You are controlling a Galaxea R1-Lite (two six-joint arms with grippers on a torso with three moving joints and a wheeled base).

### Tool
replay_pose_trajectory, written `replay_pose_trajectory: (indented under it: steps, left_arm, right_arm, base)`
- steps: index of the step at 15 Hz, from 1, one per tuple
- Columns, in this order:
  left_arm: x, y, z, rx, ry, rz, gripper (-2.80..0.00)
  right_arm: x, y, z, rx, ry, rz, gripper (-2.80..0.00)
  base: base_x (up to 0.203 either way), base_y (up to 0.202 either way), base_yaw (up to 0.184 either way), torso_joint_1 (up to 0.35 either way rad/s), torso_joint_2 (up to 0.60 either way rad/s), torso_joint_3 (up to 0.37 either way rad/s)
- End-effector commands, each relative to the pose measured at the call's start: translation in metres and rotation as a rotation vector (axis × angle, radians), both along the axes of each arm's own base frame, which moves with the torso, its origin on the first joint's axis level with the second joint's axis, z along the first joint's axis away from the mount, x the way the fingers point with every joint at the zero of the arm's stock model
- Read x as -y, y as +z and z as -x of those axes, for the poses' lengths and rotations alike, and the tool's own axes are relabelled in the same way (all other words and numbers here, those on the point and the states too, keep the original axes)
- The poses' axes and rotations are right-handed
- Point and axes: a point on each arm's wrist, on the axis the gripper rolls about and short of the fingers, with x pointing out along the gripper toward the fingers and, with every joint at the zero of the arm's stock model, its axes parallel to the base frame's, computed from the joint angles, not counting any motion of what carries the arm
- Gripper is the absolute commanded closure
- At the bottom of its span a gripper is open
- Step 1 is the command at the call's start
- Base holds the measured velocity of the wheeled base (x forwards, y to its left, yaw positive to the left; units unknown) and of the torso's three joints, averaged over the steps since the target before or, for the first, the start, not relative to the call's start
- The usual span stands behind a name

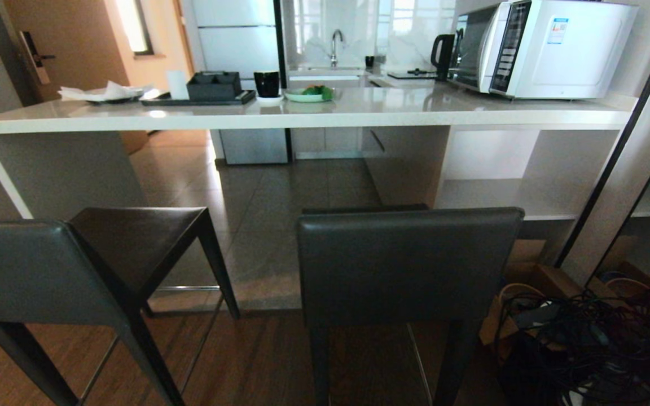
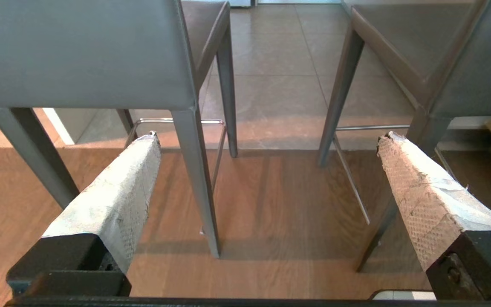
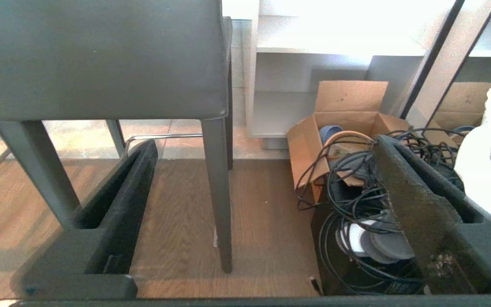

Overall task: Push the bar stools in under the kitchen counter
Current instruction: Push the gray chair back under the dining table

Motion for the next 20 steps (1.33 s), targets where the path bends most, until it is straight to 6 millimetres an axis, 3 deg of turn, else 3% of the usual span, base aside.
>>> replay_pose_trajectory:
  steps: [1, 15, 16, 20]
  left_arm:
    - [0.0001, -0.0001, -0.0002, -0.005, -0.002, -0.020, -2.80]
    - [0.0000, -0.0005, -0.0026, 0.043, -0.002, 0.028, -2.80]
    - [0.0000, -0.0005, -0.0027, 0.042, -0.002, 0.027, 0.00]
    - [0.0001, -0.0010, -0.0026, 0.038, -0.002, 0.002, 0.00]
  right_arm:
    - [0.0000, -0.0004, -0.0001, -0.002, -0.001, -0.005, 0.00]
    - [0.0003, 0.0000, -0.0002, 0.001, -0.013, -0.056, 0.00]
    - [0.0003, 0.0000, -0.0002, 0.001, -0.013, -0.056, 0.00]
    - [0.0003, 0.0000, -0.0002, 0.001, -0.013, -0.058, 0.00]
  base:
    - [0.000, 0.000, 0.000, 0.000, 0.00, 0.000]
    - [0.000, 0.000, 0.000, 0.000, 0.00, 0.000]
    - [0.000, 0.000, 0.000, 0.000, 0.00, 0.000]
    - [0.000, 0.000, 0.000, 0.000, 0.00, 0.000]
